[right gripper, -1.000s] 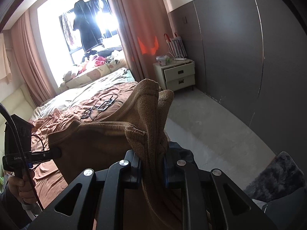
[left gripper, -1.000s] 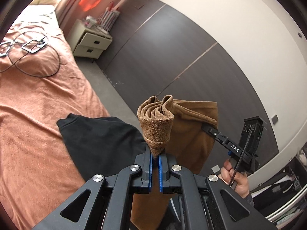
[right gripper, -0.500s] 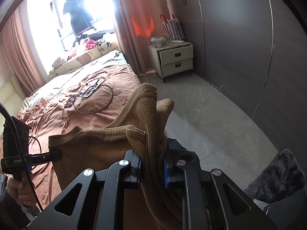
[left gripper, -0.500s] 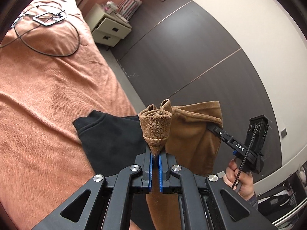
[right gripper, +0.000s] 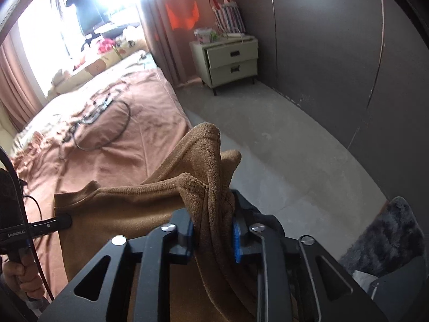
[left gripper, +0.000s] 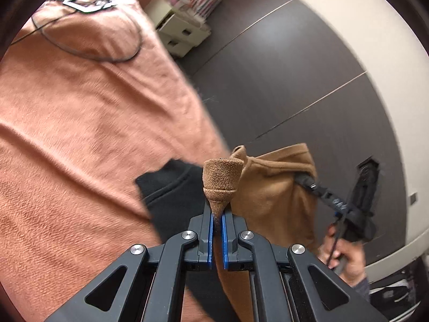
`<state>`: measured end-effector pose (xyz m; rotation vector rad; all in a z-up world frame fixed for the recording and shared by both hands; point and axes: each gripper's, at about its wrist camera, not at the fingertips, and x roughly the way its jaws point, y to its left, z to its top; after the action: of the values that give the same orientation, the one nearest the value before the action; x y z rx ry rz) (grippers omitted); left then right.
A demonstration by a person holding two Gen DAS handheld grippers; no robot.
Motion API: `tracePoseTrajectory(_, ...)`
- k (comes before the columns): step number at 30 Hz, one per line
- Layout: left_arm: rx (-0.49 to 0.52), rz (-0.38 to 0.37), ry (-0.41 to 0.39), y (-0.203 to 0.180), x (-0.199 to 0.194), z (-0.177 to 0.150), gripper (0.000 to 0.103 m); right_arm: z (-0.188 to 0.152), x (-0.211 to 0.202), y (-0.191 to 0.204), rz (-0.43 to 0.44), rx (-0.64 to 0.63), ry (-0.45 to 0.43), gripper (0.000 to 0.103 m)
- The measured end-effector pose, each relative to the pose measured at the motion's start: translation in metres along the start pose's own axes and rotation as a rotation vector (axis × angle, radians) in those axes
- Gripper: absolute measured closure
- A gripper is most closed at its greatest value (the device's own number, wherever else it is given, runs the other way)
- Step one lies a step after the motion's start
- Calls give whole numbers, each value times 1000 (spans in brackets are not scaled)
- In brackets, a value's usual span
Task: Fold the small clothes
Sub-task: 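Lower the shirt onto the black garment and open both grippers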
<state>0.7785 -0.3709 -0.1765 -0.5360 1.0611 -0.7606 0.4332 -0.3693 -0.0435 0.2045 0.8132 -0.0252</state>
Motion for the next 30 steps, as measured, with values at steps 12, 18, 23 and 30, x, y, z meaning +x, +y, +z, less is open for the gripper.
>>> tracePoseTrajectory(12,-36,123,6,21,-6,-6,57,0,-42,-20,-4,3,3,57)
tracePoseTrajectory(18,-44,157,21,26,10,-4,54,1,2,-22,-66,-25,164,80)
tracePoseTrajectory(23,-27,179,15,28,19,-2,46,21,33,-39,-64,59,215,83)
tracePoseTrajectory(30,-48,183,16,36,27,-3,40,41,64,-38,-132,89,232,85)
